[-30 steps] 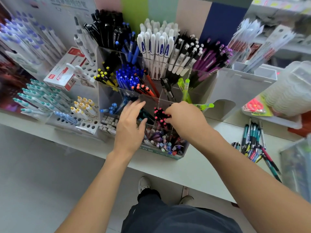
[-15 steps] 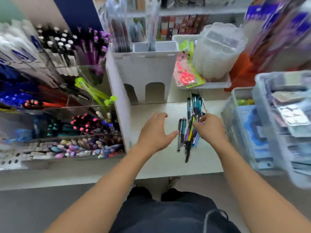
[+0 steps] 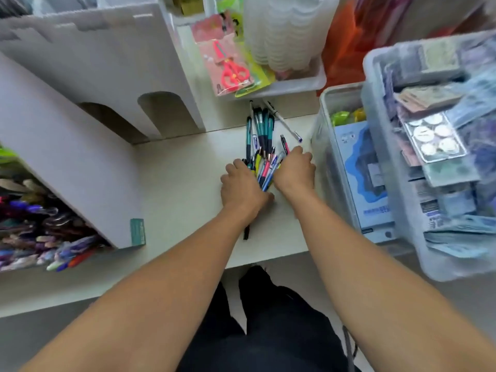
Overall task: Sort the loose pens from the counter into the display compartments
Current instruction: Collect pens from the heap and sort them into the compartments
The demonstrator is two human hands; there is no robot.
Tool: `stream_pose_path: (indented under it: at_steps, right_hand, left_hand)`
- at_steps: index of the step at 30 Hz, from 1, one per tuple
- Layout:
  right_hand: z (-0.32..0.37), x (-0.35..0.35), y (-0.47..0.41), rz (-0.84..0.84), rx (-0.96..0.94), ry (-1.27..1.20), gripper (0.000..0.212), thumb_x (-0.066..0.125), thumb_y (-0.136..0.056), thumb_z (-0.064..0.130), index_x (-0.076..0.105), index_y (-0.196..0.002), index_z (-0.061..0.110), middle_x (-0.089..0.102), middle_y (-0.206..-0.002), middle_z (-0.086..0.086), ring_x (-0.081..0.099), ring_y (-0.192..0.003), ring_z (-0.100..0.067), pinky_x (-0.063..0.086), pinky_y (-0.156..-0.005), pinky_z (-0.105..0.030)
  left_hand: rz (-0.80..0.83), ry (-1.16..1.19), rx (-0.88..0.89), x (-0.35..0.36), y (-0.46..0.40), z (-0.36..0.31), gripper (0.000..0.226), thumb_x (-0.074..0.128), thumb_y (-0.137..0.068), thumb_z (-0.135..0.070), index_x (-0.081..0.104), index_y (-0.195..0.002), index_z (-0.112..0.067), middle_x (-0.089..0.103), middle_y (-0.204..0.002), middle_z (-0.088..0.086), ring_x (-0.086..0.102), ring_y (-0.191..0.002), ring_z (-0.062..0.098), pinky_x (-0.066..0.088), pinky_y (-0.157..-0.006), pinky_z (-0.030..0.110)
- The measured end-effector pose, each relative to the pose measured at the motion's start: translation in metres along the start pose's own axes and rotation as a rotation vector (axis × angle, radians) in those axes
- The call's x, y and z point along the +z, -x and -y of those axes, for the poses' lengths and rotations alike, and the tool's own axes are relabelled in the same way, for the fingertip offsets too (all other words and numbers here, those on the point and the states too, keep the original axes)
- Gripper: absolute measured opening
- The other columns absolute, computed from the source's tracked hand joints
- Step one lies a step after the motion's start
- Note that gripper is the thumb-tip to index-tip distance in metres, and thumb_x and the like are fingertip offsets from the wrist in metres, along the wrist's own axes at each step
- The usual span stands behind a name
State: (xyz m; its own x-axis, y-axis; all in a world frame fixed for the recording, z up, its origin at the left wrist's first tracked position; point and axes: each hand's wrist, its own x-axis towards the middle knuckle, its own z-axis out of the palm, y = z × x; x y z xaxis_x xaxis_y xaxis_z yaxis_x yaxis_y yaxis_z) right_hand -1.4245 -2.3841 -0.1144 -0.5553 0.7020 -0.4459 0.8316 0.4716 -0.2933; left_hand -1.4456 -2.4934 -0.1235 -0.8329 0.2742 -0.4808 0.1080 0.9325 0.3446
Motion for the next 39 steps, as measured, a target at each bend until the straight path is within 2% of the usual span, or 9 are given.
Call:
stream_pose_path:
  at_steps: [6, 11, 16, 18, 21, 24, 29, 34, 39]
  right_hand:
    - [0.012, 0.013, 0.010, 0.059, 0.009, -0.187, 0.023, 0.058, -0.090, -0.001, 0.054, -0.112, 0.002, 0.061, -0.117, -0.019, 0.060, -0.103, -0.038, 0.047, -0.079, -0.037]
    - [0.009, 0.014, 0.007, 0.043, 0.031, -0.257, 0.025, 0.067, -0.088, 0.005, 0.057, -0.111, 0.004, 0.062, -0.110, -0.012, 0.054, -0.090, -0.026, 0.040, -0.071, -0.030]
    - [-0.004, 0.003, 0.021, -0.063, -0.016, -0.369, 0.048, 0.071, -0.090, 0.018, 0.055, -0.134, 0.010, 0.059, -0.128, -0.010, 0.059, -0.109, -0.025, 0.039, -0.085, -0.025]
    - [-0.004, -0.004, 0.035, -0.094, -0.084, -0.439, 0.036, 0.070, -0.091, 0.022, 0.062, -0.125, 0.012, 0.065, -0.117, -0.004, 0.064, -0.103, -0.023, 0.045, -0.084, -0.028]
    - [0.014, -0.022, 0.063, 0.008, -0.168, -0.668, 0.011, 0.067, -0.095, 0.026, 0.071, -0.099, 0.017, 0.072, -0.091, -0.001, 0.070, -0.089, -0.024, 0.061, -0.077, -0.041]
    - [0.060, -0.059, 0.096, 0.169, -0.356, -0.855, 0.016, 0.055, -0.104, 0.025, 0.070, -0.108, 0.020, 0.072, -0.100, -0.001, 0.070, -0.096, -0.019, 0.060, -0.076, -0.030]
    - [0.140, -0.105, 0.143, 0.310, -0.745, -0.868, 0.036, 0.038, -0.109, 0.032, 0.049, -0.143, 0.030, 0.054, -0.144, 0.009, 0.051, -0.131, -0.001, 0.049, -0.103, -0.023]
    - [0.190, -0.098, 0.188, 0.289, -0.843, -0.874, 0.031, 0.043, -0.108, 0.022, 0.064, -0.130, 0.014, 0.068, -0.125, 0.004, 0.062, -0.118, -0.002, 0.049, -0.102, -0.023]
    - [0.208, -0.093, 0.219, 0.297, -1.025, -0.749, 0.023, 0.056, -0.102, 0.012, 0.070, -0.117, 0.023, 0.074, -0.105, -0.002, 0.068, -0.093, -0.008, 0.055, -0.086, -0.023]
  left_hand:
    - [0.030, -0.159, -0.027, -0.021, -0.009, 0.022, 0.062, 0.080, -0.077, -0.018, 0.044, -0.125, -0.005, 0.054, -0.123, 0.015, 0.057, -0.111, 0.034, 0.048, -0.083, 0.038]
    - [0.094, -0.151, -0.015, -0.044, -0.014, 0.053, 0.033, 0.073, -0.085, -0.015, 0.061, -0.115, -0.008, 0.057, -0.095, 0.008, 0.055, -0.081, 0.025, 0.044, -0.067, 0.030]
    - [0.337, 0.238, -0.194, -0.081, -0.002, 0.079, 0.019, 0.067, -0.082, -0.012, 0.060, -0.098, -0.006, 0.064, -0.076, 0.011, 0.059, -0.052, 0.020, 0.046, -0.048, 0.024]
    - [0.438, 0.537, -0.267, -0.099, 0.011, 0.086, 0.015, 0.069, -0.082, -0.004, 0.058, -0.091, -0.004, 0.062, -0.067, 0.011, 0.055, -0.043, 0.016, 0.045, -0.045, 0.023]
    - [0.504, 0.820, -0.205, -0.130, 0.034, 0.096, 0.016, 0.070, -0.086, -0.002, 0.055, -0.088, -0.006, 0.055, -0.062, 0.008, 0.050, -0.047, 0.016, 0.043, -0.045, 0.025]
    - [0.468, 0.867, -0.112, -0.172, 0.061, 0.104, 0.018, 0.069, -0.087, -0.001, 0.053, -0.084, -0.008, 0.051, -0.062, 0.008, 0.046, -0.049, 0.017, 0.041, -0.044, 0.024]
    - [0.392, 0.843, 0.013, -0.226, 0.101, 0.117, 0.016, 0.071, -0.085, 0.002, 0.058, -0.081, -0.005, 0.051, -0.060, 0.010, 0.045, -0.047, 0.020, 0.041, -0.046, 0.026]
    - [0.253, 0.843, 0.133, -0.266, 0.134, 0.131, 0.018, 0.075, -0.085, -0.002, 0.063, -0.098, -0.005, 0.056, -0.054, 0.002, 0.050, -0.044, 0.016, 0.043, -0.048, 0.026]
    - [0.149, 0.859, 0.142, -0.287, 0.164, 0.157, 0.020, 0.077, -0.084, -0.006, 0.061, -0.087, -0.017, 0.055, -0.054, -0.005, 0.053, -0.045, 0.011, 0.044, -0.047, 0.022]
